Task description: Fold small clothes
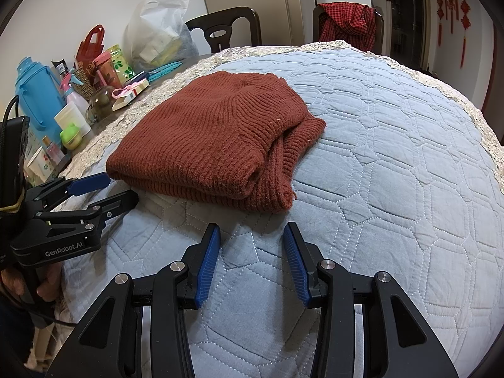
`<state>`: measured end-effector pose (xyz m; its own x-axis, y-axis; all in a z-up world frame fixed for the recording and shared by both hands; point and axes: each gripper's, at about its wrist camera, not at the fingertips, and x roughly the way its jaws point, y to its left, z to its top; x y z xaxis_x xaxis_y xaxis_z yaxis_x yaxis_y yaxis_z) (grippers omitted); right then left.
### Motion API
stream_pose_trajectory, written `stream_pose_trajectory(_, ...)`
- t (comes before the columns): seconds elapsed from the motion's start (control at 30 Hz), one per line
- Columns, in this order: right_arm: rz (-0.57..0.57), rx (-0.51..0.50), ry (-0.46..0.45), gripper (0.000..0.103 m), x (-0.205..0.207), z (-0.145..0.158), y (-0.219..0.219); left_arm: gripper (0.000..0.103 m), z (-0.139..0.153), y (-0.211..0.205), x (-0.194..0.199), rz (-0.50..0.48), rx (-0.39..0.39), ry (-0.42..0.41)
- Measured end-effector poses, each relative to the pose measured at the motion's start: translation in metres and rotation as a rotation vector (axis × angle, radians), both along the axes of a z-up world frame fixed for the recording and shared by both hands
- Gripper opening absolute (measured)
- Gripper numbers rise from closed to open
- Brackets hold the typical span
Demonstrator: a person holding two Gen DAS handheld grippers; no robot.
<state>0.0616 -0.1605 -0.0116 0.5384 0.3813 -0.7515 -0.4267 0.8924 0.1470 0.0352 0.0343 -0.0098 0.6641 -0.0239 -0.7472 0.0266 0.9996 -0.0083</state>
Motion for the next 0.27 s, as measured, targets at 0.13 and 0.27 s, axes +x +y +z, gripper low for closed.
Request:
stream_pose_trajectory(0.13,0.000,0.000,0.000,0.043,-0.0002,0.0000,0.0004,0.072,-0.0004,0.0003,-0.0001,0.002,-0.002,0.000)
stream_pose_trajectory(0.27,0.000,0.001,0.000,0.043,0.0000,0.0000,-0.0003,0.072,-0.0007,-0.0015,-0.0006,0.004,0.000,0.000)
